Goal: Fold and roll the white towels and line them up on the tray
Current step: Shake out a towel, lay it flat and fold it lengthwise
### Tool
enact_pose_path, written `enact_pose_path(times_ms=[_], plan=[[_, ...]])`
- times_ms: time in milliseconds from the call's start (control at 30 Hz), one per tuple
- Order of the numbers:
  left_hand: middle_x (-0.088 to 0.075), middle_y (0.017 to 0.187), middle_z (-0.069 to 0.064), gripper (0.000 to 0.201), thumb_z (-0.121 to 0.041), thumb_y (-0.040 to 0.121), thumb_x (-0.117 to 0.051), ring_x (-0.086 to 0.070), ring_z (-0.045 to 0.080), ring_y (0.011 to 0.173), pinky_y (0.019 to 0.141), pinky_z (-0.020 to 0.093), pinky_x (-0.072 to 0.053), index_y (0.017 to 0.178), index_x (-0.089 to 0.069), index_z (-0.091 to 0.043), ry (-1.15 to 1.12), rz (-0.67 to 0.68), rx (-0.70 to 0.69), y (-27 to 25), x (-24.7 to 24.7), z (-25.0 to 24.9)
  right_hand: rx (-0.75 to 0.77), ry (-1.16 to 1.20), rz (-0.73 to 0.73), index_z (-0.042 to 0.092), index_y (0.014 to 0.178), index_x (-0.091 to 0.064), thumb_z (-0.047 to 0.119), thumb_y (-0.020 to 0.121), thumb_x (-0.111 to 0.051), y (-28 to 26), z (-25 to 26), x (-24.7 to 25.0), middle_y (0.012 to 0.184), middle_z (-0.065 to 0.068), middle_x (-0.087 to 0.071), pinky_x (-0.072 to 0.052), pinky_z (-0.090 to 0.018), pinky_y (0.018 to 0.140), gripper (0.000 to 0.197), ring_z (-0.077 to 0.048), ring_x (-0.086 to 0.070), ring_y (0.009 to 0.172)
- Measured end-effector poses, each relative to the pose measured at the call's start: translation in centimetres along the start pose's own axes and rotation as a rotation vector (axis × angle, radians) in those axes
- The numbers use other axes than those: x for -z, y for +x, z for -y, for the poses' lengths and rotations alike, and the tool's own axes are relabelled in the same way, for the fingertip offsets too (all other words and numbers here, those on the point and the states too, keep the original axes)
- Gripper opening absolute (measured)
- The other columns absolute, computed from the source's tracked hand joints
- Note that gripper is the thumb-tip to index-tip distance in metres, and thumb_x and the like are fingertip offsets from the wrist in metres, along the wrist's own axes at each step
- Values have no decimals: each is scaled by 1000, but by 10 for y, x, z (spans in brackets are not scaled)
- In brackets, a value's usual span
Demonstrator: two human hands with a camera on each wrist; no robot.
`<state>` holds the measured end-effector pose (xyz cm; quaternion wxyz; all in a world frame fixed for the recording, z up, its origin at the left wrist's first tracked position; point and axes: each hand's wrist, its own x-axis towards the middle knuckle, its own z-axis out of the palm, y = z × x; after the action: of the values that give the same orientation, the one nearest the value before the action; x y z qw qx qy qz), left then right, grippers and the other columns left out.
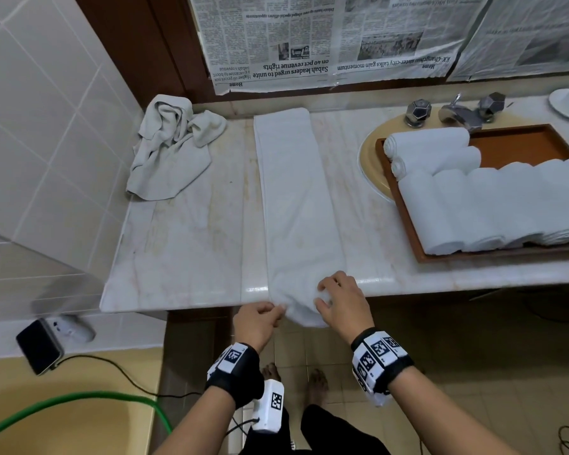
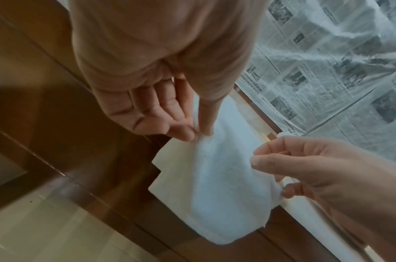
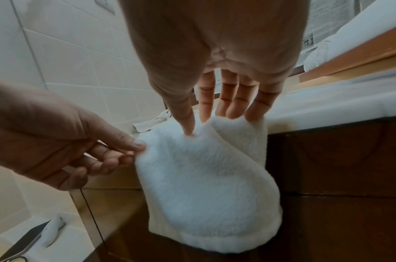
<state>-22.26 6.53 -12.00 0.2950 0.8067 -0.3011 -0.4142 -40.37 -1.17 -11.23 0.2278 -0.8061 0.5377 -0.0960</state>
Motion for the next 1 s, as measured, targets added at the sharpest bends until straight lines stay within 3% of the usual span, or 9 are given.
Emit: enact_pose_path(times_ms=[133,333,500,567,633,733,833,933,1000], plan=[[-71,72,0,22,-37,82,-77,-68,21,77,78,32,-53,72,-69,-19,1,-14,-40,3,4,1,35,-70,-29,17,111,-66,29,86,-64,0,2,-1,115,-1,-57,-44,-36,87,27,-23,-52,105],[-69,77,3,28,-40,88,-67,-67,22,76,80,37,-54,77,-55,-17,128,24,-102,1,12,14,20,4,38,19,117,-61,29,88,-62,-2,-5,2,119,3,-52,-42,-33,93,31,-18,-46,108],[-61,86,-7,29,-49,88,-64,-60,16,78,66,34,-48,88,-47,-25,413,-71,-190,-6,18,0,62,68,-28,15,118,-61,26,95,-54,2,-7,14,119,2,-56,-39,-32,93,27,-18,-50,111],[-58,103,-3,22,-42,92,-59,-59,21,92,76,38,-50,101,-52,-23,428,-173,-354,1,21,-16,88,82,-75,14,124,-59,26,97,-50,14,-7,20,127,0,-57,-38,-34,98,32,-20,-51,118],[-51,133,1,33,-39,98,-52,-51,24,119,93,43,-46,127,-54,-22,479,-191,-478,20,14,-32,152,35,-74,11,131,-57,29,97,-42,31,1,21,137,-6,-55,-40,-40,104,41,-24,-50,127],[-11,165,-11,52,-43,105,-28,-13,21,150,115,51,-23,155,-22,-33,689,-55,-468,55,-4,-56,231,-95,135,9,147,-42,38,95,-17,63,18,14,155,-8,-38,-32,-47,114,64,-26,-33,144],[13,163,-22,54,-47,106,-12,11,21,152,119,58,-1,157,3,-38,823,58,-399,79,-15,-60,210,-224,324,18,158,-7,51,84,10,86,18,5,165,3,-1,-5,-44,123,82,-18,1,152],[20,159,-27,55,-53,104,-8,17,19,151,118,60,7,155,11,-43,852,53,-369,85,-7,-53,168,-288,356,25,157,8,58,84,15,98,-2,5,161,12,20,7,-41,120,80,-14,14,150],[22,158,-27,57,-55,103,-7,20,19,151,117,60,11,154,15,-43,820,39,-312,88,4,-50,105,-292,332,28,156,12,57,94,5,102,-19,10,155,16,26,8,-43,120,68,-13,17,150]])
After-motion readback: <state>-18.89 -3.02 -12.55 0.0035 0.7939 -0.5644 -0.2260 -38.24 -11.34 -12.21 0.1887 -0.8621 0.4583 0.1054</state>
